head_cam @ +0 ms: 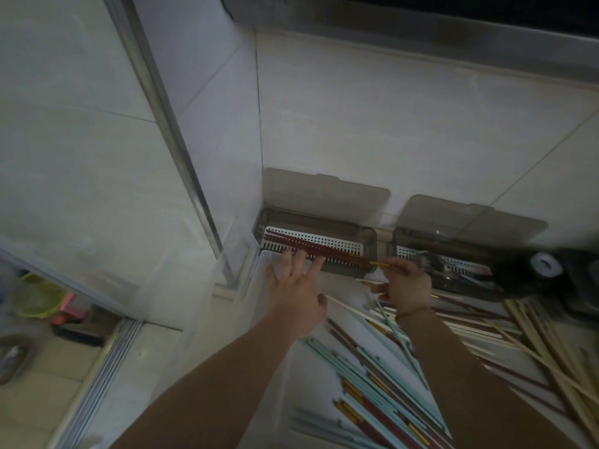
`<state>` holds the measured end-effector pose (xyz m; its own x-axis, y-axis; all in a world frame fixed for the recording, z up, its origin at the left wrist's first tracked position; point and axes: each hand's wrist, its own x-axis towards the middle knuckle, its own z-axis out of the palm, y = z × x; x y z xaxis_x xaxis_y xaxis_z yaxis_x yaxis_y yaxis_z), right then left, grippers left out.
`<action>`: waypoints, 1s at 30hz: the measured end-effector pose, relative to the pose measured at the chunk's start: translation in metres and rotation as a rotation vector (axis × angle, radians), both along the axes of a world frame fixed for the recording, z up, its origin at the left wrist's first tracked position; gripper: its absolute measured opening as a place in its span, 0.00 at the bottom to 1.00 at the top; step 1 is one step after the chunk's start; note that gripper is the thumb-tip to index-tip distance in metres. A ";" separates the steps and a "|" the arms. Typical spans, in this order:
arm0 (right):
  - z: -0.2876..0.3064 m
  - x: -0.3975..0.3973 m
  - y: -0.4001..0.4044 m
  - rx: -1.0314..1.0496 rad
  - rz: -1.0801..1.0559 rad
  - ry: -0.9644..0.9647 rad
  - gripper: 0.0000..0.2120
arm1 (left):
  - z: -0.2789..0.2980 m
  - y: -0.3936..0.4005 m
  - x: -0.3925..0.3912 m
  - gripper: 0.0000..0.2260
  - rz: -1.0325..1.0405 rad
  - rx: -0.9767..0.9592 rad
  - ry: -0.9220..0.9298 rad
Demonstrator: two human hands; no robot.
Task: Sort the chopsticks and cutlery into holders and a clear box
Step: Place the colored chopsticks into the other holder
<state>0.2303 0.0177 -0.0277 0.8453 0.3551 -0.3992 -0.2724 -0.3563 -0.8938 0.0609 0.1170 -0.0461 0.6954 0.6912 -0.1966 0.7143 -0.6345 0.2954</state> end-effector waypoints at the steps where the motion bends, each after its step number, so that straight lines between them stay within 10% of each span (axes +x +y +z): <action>1: 0.001 0.003 -0.003 0.002 0.016 -0.004 0.05 | 0.000 0.000 0.000 0.34 0.002 0.002 -0.002; 17: 0.008 0.005 0.015 -0.024 0.131 0.097 0.05 | 0.002 0.001 0.000 0.34 -0.004 -0.015 0.001; 25: 0.001 0.000 -0.032 -0.332 0.410 -0.711 0.04 | 0.001 -0.001 0.001 0.34 0.005 -0.005 0.013; 30: -0.003 -0.076 -0.129 -0.109 1.264 -1.075 0.04 | 0.000 -0.002 0.001 0.33 0.009 -0.004 0.017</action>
